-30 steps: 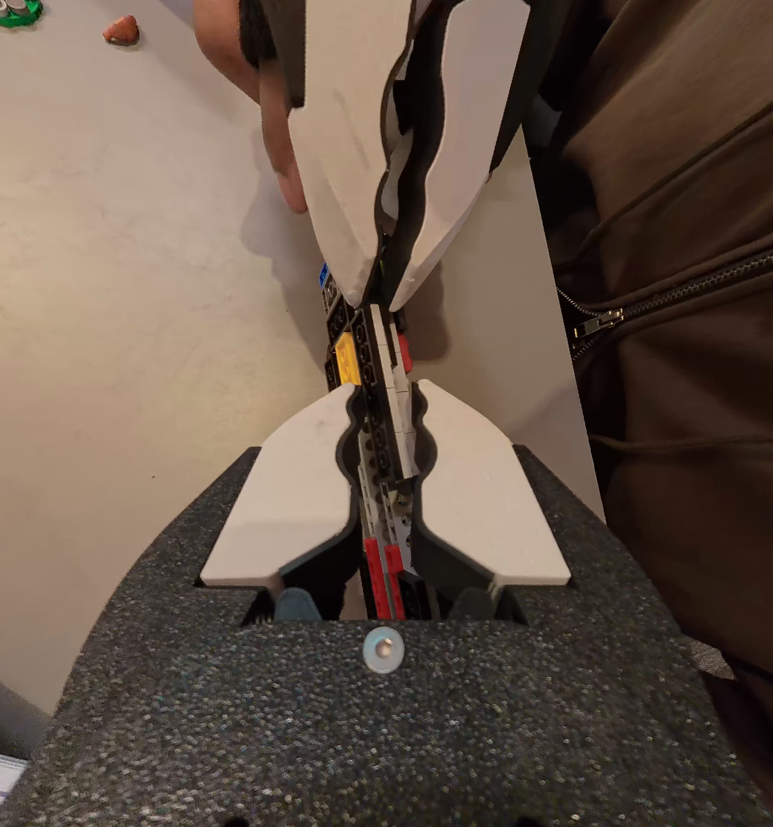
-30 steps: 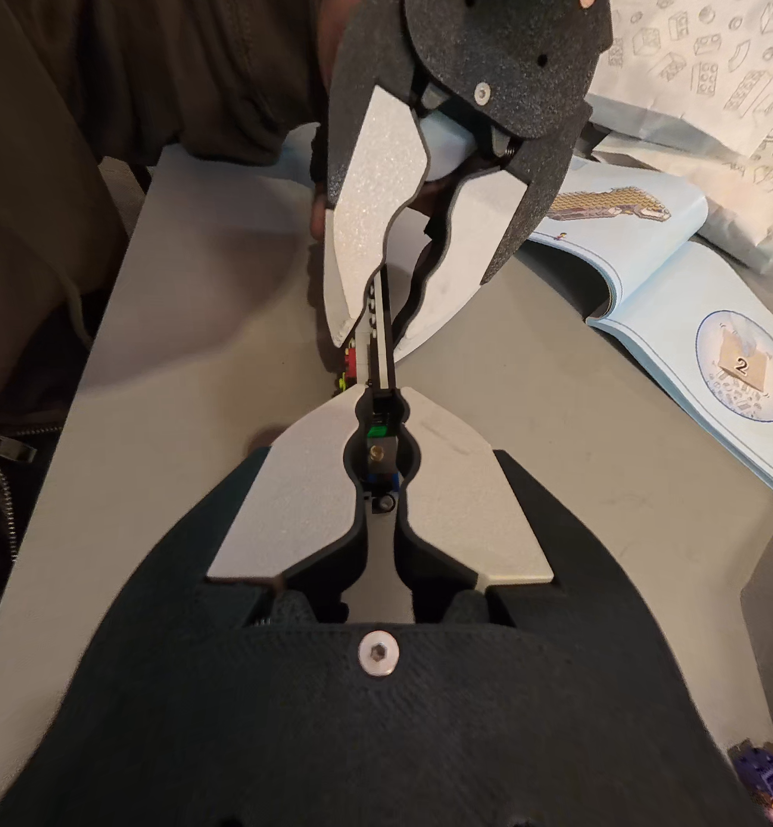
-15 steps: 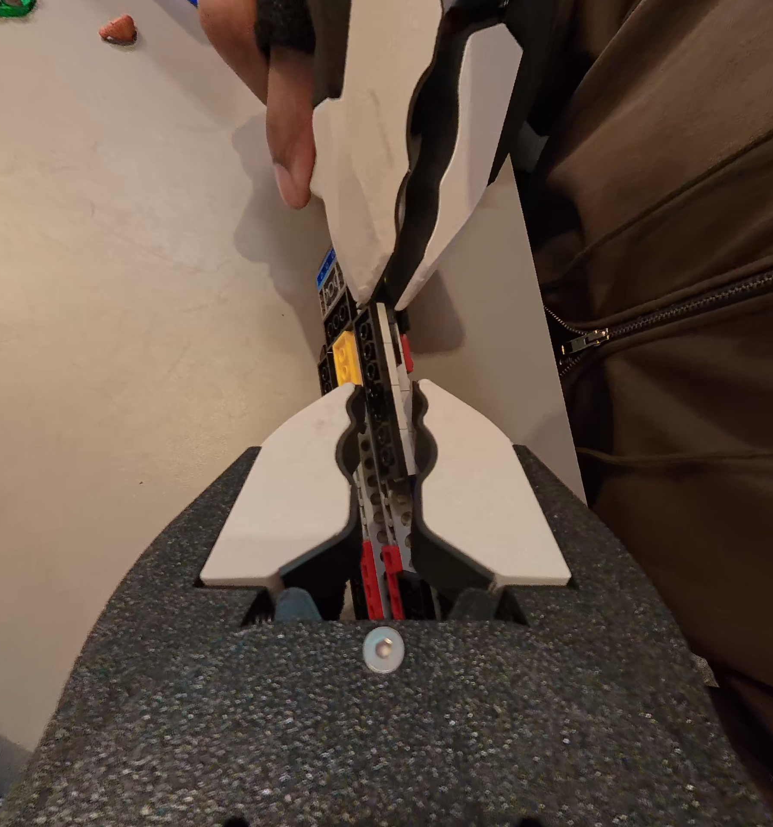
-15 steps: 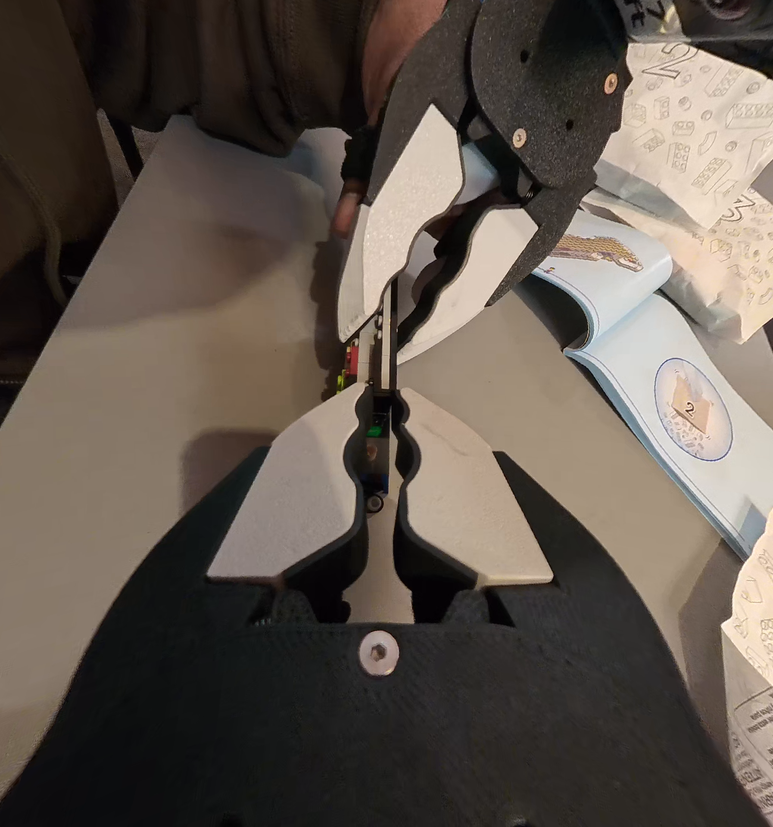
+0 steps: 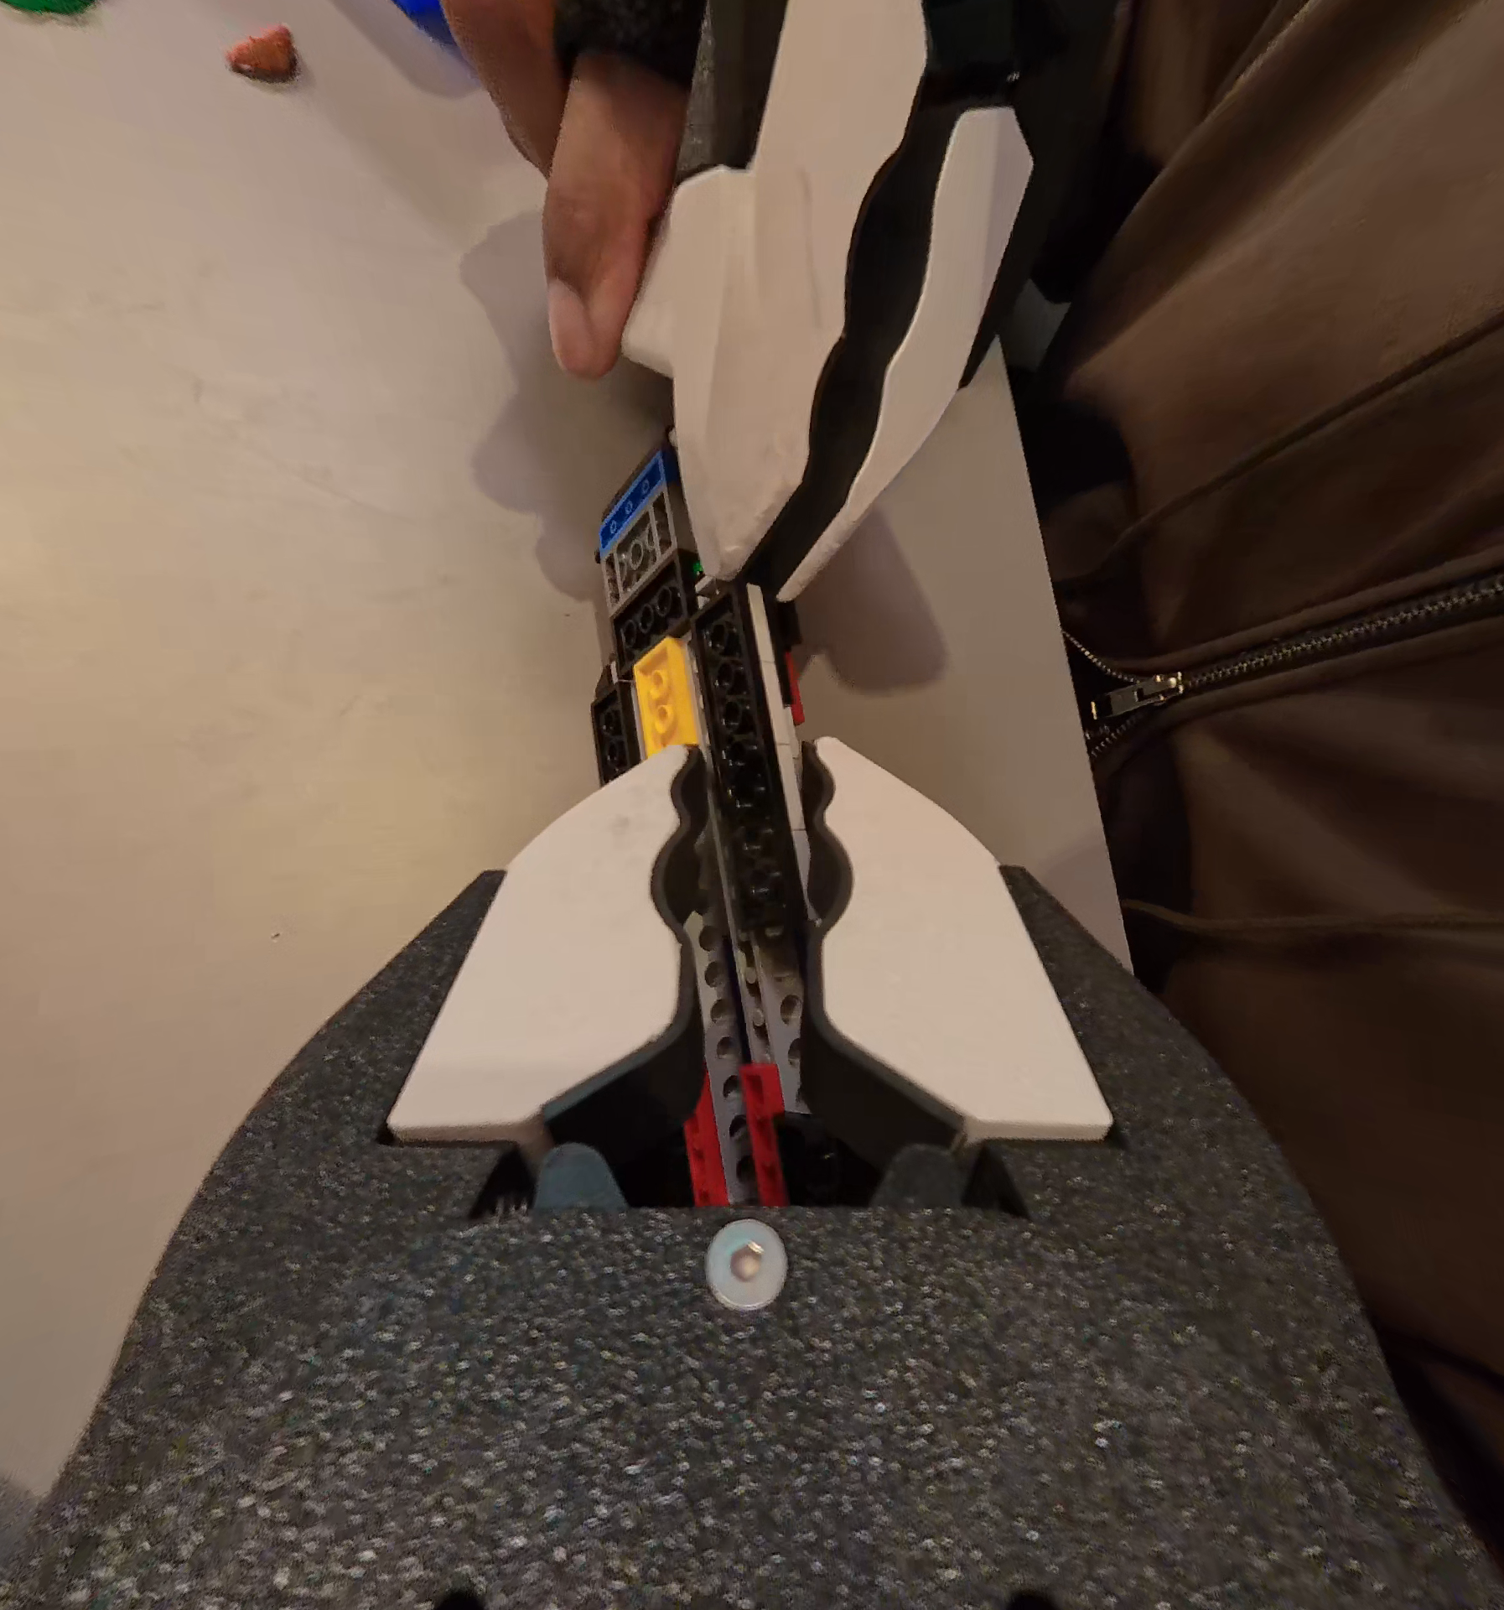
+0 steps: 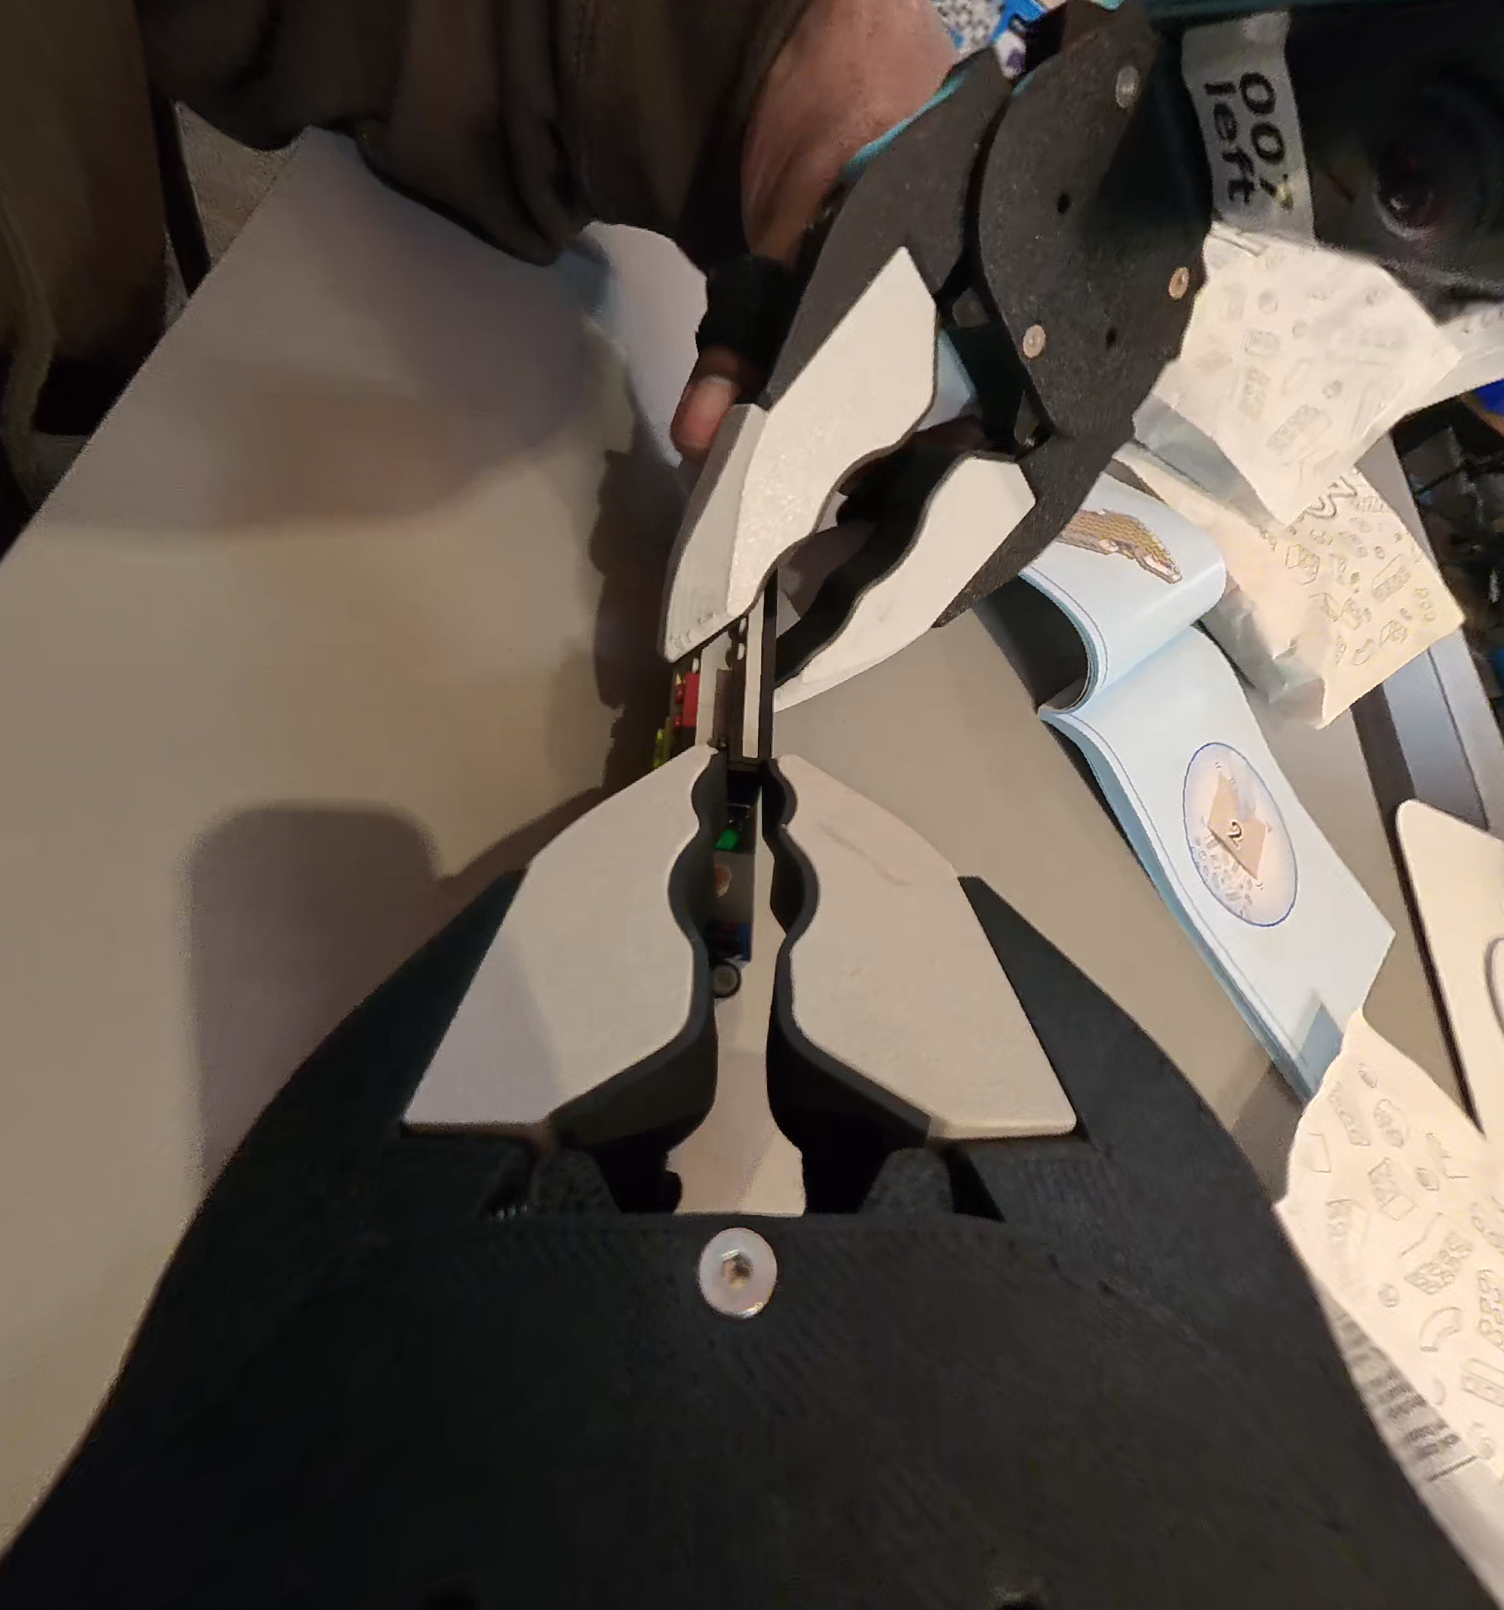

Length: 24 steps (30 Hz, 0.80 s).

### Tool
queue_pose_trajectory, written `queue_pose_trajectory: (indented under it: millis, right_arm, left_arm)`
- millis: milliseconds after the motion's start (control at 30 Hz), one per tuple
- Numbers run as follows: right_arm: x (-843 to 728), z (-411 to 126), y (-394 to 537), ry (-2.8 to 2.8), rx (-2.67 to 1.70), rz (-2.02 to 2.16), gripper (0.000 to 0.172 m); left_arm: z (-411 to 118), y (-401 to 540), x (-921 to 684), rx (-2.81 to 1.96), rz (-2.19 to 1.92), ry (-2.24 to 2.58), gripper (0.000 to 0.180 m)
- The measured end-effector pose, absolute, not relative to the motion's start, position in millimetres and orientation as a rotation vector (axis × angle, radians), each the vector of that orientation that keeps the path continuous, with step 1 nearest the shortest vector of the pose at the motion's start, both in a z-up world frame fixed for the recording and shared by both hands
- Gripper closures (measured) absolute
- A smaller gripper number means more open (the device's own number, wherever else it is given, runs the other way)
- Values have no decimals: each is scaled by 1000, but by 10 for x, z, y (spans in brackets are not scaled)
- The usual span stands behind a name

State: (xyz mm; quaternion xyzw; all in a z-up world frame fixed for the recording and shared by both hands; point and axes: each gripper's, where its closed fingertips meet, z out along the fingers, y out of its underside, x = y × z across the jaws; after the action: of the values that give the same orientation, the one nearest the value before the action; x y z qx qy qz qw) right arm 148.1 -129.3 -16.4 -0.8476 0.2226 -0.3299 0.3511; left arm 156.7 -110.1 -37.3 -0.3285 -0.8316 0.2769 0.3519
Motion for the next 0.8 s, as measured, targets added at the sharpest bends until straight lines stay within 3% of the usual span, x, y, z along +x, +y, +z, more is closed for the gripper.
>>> queue_pose_trajectory:
  millis: [133,300,800]
  right_arm:
    - [1551,-143,-1353,689,-2118,-821,163]
    - [1538,-35,-1387,789,-2032,-739,143]
    - [1621,-237,-1464,867,-2218,-949,145]
  left_arm:
    - [-362,-1142,1605,-791,725,-2147,160]
    - [-353,-1162,1586,-741,716,-2122,160]
    - [-341,-1271,1625,-580,738,-2136,160]
